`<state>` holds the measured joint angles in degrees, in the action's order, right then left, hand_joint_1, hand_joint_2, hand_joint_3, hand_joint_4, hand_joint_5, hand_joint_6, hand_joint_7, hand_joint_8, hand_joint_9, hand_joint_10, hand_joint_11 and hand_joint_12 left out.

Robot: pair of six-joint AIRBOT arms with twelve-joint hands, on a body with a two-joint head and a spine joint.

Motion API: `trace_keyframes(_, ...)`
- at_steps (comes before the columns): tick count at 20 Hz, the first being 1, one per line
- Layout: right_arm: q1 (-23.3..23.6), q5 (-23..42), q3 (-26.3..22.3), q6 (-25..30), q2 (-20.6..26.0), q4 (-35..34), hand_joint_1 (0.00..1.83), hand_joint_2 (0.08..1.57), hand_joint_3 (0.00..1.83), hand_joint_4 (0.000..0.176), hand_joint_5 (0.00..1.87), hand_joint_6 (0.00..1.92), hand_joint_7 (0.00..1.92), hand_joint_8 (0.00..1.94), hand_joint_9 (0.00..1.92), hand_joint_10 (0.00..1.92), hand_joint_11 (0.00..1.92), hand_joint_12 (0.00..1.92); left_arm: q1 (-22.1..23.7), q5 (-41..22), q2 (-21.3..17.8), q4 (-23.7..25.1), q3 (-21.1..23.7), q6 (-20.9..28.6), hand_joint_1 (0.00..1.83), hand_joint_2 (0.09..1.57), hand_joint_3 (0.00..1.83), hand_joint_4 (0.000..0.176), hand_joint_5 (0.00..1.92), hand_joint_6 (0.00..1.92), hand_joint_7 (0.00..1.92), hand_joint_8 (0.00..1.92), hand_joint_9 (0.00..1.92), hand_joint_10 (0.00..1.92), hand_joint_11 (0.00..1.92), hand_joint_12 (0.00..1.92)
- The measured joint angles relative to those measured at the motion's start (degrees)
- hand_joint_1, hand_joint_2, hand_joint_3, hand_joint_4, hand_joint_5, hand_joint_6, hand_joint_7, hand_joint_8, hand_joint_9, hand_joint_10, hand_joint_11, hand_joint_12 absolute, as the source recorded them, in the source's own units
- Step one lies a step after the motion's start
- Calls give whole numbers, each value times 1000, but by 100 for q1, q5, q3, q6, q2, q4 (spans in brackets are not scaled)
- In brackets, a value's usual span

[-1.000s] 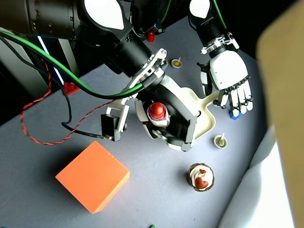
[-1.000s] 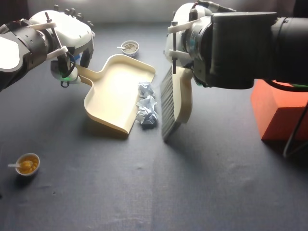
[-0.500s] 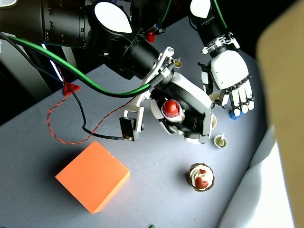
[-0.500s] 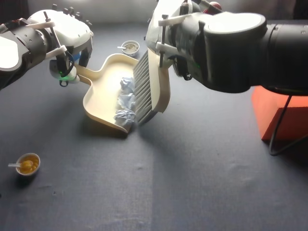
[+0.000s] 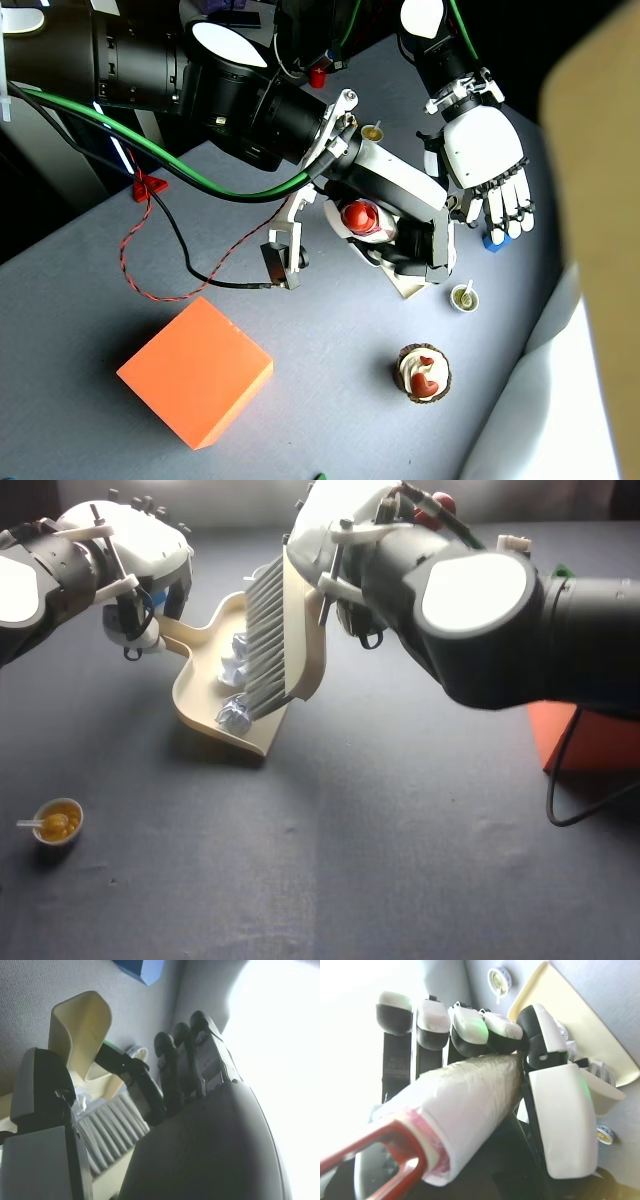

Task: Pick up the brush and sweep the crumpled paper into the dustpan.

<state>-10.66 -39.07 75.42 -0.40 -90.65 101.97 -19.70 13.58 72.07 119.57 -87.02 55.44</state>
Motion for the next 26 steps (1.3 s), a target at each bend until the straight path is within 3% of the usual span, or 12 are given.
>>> trace_keyframes(7,57,-101,-378,15,505,111,755,1387,1,78,1132,1921,1203,1941,1108,1921,889,1921,-61,11,33,15,0,114,1119,1107,1,0,1004,939,325,2,197,0,126,3)
trace_keyframes(10,341,-157,-439,-520,616,-28,762,1396,1,81,1135,1921,1215,1941,1137,1921,946,1921,-70,11,33,20,2,144,1120,1100,0,0,1020,914,335,3,209,4,139,10)
trace_keyframes(12,518,-164,-442,-1434,619,-844,776,1392,0,84,1135,1921,1210,1941,1131,1921,943,1921,-83,9,33,20,2,151,1113,1102,1,0,1015,922,313,1,193,0,144,11)
trace_keyframes(13,549,-144,-442,-2035,619,-1585,769,1370,0,86,1137,1921,1211,1941,1121,1921,911,1921,-83,11,33,20,0,164,1132,1092,0,0,1036,886,333,4,201,2,150,14)
trace_keyframes(16,533,-153,-358,-2673,560,-2721,756,1371,0,88,1144,1921,1220,1941,1144,1921,951,1921,-120,15,33,17,2,166,1128,1094,1,0,1031,894,319,2,200,1,144,12)
trace_keyframes(26,428,57,44,-2728,52,-2712,753,1385,0,104,1151,1921,1224,1941,1153,1921,980,1921,-118,22,46,20,0,166,1138,1091,0,0,1038,882,307,3,196,1,151,15)
